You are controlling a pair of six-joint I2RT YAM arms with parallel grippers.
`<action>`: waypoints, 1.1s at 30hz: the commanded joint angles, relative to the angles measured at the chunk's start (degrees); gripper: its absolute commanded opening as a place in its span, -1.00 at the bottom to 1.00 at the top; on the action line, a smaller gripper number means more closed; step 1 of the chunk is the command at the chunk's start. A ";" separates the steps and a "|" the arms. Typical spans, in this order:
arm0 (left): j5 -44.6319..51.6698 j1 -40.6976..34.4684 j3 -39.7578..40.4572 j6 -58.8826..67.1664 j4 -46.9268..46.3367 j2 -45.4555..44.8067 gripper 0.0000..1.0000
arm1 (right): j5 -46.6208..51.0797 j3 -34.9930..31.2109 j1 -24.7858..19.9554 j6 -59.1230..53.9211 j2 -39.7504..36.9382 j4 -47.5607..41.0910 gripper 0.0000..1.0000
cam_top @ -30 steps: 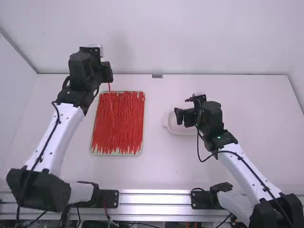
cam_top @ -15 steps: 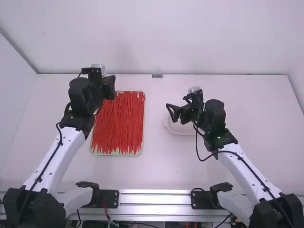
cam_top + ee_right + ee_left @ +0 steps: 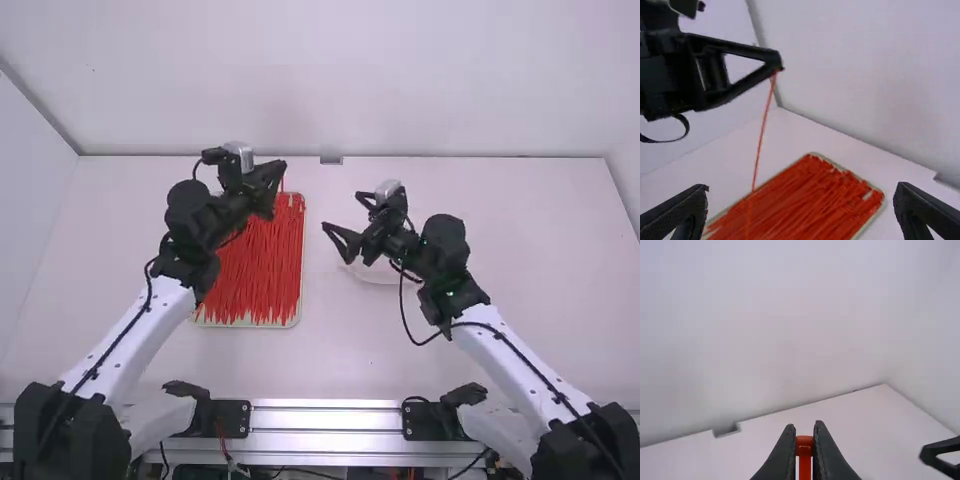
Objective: Fasten the cable tie
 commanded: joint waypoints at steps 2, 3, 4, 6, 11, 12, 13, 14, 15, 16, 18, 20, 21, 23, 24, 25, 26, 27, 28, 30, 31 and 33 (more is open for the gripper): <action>0.66 -2.21 -0.22 -1.53 1.62 -1.42 -0.96 | 7.04 0.48 3.30 0.35 0.57 1.70 0.98; 0.68 -2.89 -0.22 -2.01 2.40 -1.42 -0.96 | 9.42 0.48 4.61 0.35 1.03 3.06 0.97; 0.66 -3.34 -0.22 -2.40 2.84 -1.42 -0.96 | 10.64 0.48 5.25 0.35 1.40 3.74 0.97; 0.63 -4.39 -0.22 -2.99 3.74 -1.42 -0.96 | 13.38 0.48 6.82 0.37 2.51 5.99 0.98; 0.66 -6.99 -0.22 -2.95 5.95 -1.38 -0.96 | 18.51 0.63 10.01 0.37 7.06 12.39 0.97; 0.61 -7.30 -0.20 -2.97 6.27 -1.38 -0.96 | 18.51 0.74 10.29 0.37 8.04 13.62 0.97; 0.63 -7.52 -0.22 -2.95 6.60 -1.38 -0.96 | 18.23 0.92 10.51 0.37 9.38 15.15 0.98; 0.70 -7.52 -0.22 -3.02 6.80 -1.38 -0.96 | 17.90 1.09 10.47 0.39 10.25 15.89 1.00; 0.70 -7.52 -0.22 -3.02 6.80 -1.38 -0.96 | 17.79 1.18 10.38 0.39 10.56 16.22 0.99; 0.59 -7.37 -0.22 -3.21 6.80 -1.38 -0.96 | 17.84 1.46 10.27 0.83 11.45 16.61 0.97; 0.63 -7.54 -0.22 -3.43 6.75 -1.38 -0.96 | 18.03 2.19 10.27 3.04 12.61 16.48 0.96; 0.48 -7.28 -0.22 -3.37 6.73 -1.38 -0.96 | 17.77 2.80 9.73 3.17 13.60 16.35 0.87; 0.48 -7.08 -0.22 -3.39 6.75 -1.38 -0.96 | 17.66 2.89 9.57 3.41 13.94 16.41 0.76; 0.44 -7.19 -0.22 -3.39 6.80 -1.38 -0.96 | 17.00 2.89 9.20 3.34 13.94 16.44 0.56; 0.42 -7.21 -0.22 -3.39 6.80 -1.38 -0.96 | 16.35 2.89 9.18 3.34 13.90 16.44 0.46; 0.46 -7.08 -0.22 -3.39 6.84 -1.38 -0.96 | 16.02 2.89 9.20 3.34 13.90 16.59 0.30; 0.46 -7.10 -0.22 -3.41 6.99 -1.38 -0.96 | 16.06 2.89 9.20 3.34 13.90 16.63 0.20; 0.44 -7.13 -0.22 -3.41 6.99 -1.38 -0.96 | 16.09 2.89 9.20 3.34 13.90 16.79 0.06; 0.44 -7.21 -0.22 -3.39 6.99 -1.38 -0.96 | 16.06 2.89 9.18 3.34 13.90 16.79 -0.10; 0.42 -7.08 -0.22 -3.39 6.95 -1.38 -0.95 | 16.09 2.89 8.85 3.37 13.90 16.85 -0.13; 0.44 -7.10 -0.22 -3.39 6.91 -1.38 -0.96 | 16.04 2.89 8.83 3.39 13.90 16.98 -0.05; 0.44 -7.19 -0.22 -3.39 6.71 -1.38 -0.96 | 16.04 2.89 8.85 3.34 13.90 17.68 0.15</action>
